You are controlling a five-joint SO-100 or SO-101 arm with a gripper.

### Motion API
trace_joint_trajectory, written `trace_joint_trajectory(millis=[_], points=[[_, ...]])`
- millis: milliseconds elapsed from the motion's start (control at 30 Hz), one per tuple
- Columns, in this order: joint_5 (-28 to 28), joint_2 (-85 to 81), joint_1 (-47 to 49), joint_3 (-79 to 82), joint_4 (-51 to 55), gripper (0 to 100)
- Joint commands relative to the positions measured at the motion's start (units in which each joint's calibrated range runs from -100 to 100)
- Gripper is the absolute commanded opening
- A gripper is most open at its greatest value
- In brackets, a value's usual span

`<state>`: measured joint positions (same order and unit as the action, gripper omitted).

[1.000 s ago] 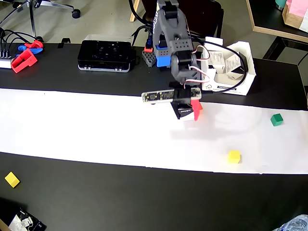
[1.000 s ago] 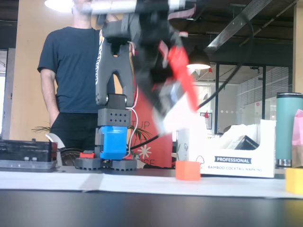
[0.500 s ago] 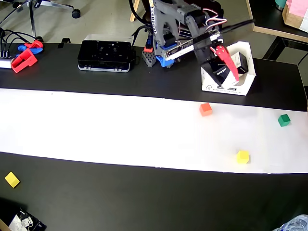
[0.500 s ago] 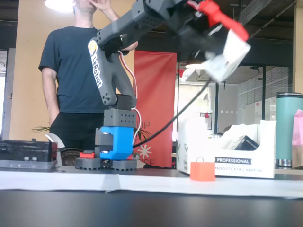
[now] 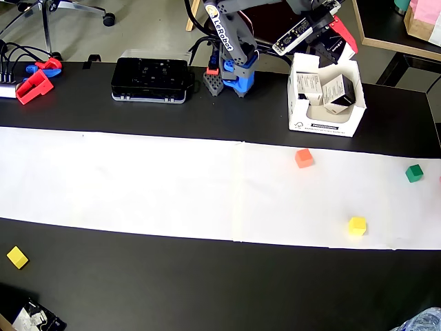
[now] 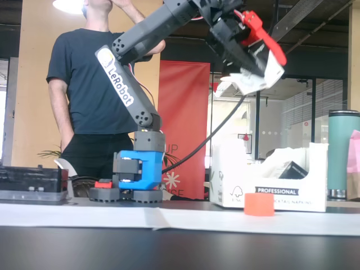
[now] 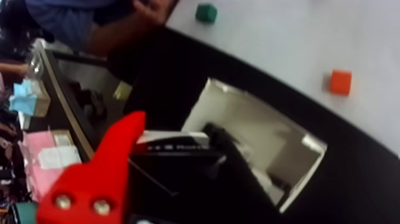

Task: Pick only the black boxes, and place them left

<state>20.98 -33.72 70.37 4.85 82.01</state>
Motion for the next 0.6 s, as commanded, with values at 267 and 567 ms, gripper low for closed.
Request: trace_joint_trajectory(millis=[267, 567], points=[[-5.35, 17.00, 5.11, -7.78, 8.05, 6], [-4.87, 25.38, 4.68, -15.14, 14.49, 36]])
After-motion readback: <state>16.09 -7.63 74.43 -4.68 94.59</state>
